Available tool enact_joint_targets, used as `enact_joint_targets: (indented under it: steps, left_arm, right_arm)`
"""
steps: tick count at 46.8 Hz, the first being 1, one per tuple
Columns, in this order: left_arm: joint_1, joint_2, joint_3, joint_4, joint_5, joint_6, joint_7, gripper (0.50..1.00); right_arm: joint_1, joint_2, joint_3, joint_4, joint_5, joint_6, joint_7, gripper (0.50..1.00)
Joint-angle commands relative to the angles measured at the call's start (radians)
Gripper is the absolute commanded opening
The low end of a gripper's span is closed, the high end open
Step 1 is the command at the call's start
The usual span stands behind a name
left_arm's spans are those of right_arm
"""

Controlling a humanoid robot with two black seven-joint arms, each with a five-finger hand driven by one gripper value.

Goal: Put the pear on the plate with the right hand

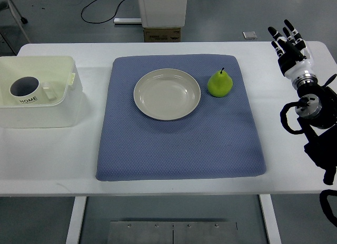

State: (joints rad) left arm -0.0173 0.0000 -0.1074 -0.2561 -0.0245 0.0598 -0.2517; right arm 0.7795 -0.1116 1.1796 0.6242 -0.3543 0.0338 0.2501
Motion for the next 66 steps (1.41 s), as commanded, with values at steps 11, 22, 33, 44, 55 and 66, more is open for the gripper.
enact_joint_targets:
  steps: [11, 22, 33, 44, 55, 66]
  left_arm:
    - [-0.001, 0.0, 0.0, 0.0, 0.0, 0.0, 0.0, 1.0]
    - [-0.001, 0.0, 0.0, 0.0, 0.0, 0.0, 0.0, 1.0]
    - [0.0, 0.0, 0.0, 0.0, 0.0, 0.0, 0.0, 1.0]
    - [0.0, 0.0, 0.0, 0.0, 0.0, 0.0, 0.0, 1.0]
    - [0.0, 0.0, 0.0, 0.0, 0.0, 0.0, 0.0, 1.0]
    - [-0.001, 0.0, 0.0, 0.0, 0.0, 0.0, 0.0, 1.0]
  right_arm:
    - [0.004, -0.005, -0.002, -0.011, 0.0, 0.0, -0.002, 1.0]
    - [0.003, -0.003, -0.002, -0.011, 0.0, 0.0, -0.002, 1.0]
    - [0.0, -0.003, -0.011, -0.008, 0.0, 0.001, -0.002, 1.0]
    - [0.001, -0.022, -0.113, 0.0, 0.0, 0.001, 0.0, 1.0]
    - [0.026, -0.026, -0.245, -0.001, -0.002, 0.0, 0.072, 1.0]
    - [0.043, -0.026, -0.34, -0.001, -0.003, -0.008, 0.11, 1.0]
